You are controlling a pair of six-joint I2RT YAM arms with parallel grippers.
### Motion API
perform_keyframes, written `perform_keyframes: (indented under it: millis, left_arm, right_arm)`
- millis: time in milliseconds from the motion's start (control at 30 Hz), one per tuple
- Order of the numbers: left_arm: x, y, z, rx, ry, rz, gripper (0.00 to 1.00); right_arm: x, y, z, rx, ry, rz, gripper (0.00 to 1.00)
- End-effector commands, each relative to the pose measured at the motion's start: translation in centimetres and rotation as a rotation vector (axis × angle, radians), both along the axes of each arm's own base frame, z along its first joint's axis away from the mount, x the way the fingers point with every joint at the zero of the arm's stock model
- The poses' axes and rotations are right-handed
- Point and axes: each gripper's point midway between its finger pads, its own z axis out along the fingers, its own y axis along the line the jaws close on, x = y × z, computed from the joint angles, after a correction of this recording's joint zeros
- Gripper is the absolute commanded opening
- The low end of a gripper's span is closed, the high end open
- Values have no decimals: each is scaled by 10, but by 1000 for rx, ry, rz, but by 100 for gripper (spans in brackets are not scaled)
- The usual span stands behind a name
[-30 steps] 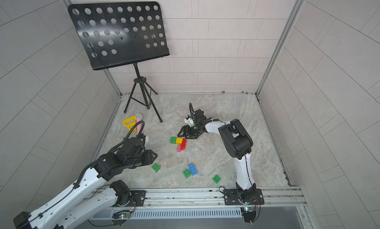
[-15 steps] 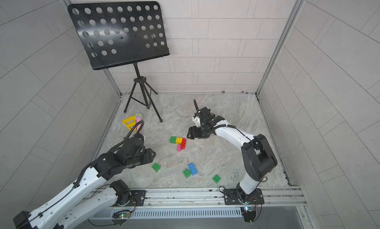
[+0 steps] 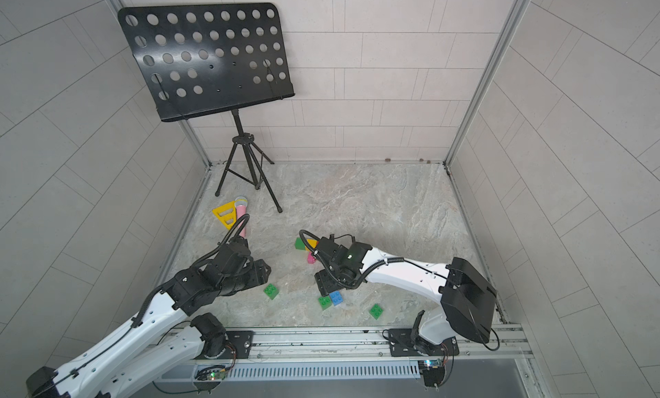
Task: Assemble the letter r with lego
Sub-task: Adjust the lego brick at the center of the board.
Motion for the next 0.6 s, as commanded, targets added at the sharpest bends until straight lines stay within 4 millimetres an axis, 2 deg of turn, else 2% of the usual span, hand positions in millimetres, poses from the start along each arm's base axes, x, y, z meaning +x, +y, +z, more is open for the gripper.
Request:
perform_keyframes:
  millis: [0,200,567]
  left_arm:
    - [-3,14,-7,33,4,57,73]
    - [-8,16,-17,33,30,70,71]
    - [-8,10,-36,37,85,68,70]
  right_arm:
    - [-1,3,-4,-53,-16,-19,72]
    - [-14,16,-19,-115,7,44,70]
    - [-23,14,-32,-177,26,57,62]
